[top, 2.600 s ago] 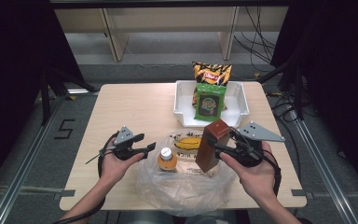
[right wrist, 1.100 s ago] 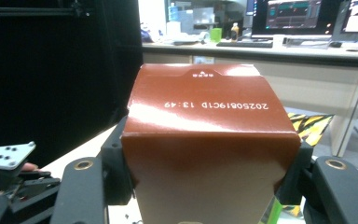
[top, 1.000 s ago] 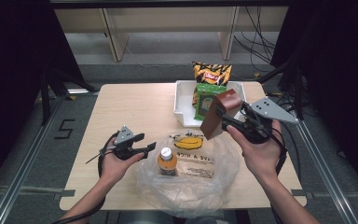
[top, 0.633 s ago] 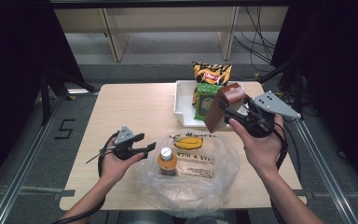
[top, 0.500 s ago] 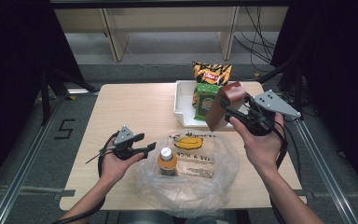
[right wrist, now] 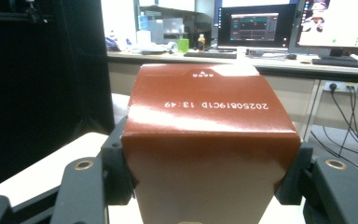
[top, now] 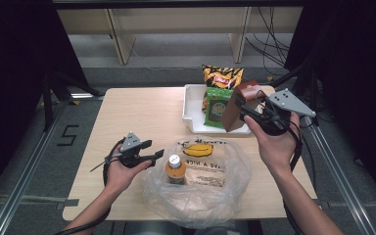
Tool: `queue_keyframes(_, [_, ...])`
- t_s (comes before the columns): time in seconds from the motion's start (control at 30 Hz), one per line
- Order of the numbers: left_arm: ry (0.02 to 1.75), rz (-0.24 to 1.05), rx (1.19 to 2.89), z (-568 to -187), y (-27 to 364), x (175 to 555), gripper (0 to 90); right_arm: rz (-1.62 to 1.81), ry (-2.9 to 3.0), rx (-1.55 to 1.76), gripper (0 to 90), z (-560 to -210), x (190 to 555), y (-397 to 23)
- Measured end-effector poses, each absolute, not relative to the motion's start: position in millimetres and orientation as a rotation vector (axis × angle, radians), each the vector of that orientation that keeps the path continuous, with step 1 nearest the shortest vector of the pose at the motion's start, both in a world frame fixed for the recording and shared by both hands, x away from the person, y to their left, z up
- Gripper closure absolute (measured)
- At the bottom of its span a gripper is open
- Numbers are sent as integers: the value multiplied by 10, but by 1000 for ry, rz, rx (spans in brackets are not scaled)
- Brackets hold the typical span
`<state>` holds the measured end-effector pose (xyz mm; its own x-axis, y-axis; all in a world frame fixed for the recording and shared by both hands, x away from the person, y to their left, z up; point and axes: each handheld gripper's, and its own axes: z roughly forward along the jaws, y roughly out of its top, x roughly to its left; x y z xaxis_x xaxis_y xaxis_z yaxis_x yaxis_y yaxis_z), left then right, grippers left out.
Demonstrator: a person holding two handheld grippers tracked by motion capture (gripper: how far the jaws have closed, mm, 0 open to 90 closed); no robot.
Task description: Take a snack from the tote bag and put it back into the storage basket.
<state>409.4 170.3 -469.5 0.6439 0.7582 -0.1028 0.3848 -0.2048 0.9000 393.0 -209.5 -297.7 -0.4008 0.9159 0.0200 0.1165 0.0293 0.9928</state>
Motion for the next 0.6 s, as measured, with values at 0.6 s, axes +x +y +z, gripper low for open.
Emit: queue_keyframes(0.6, [910, 441, 1824, -4700, 1711, 4102, 350, 1387, 1565, 1139, 390, -3053, 4224, -2189])
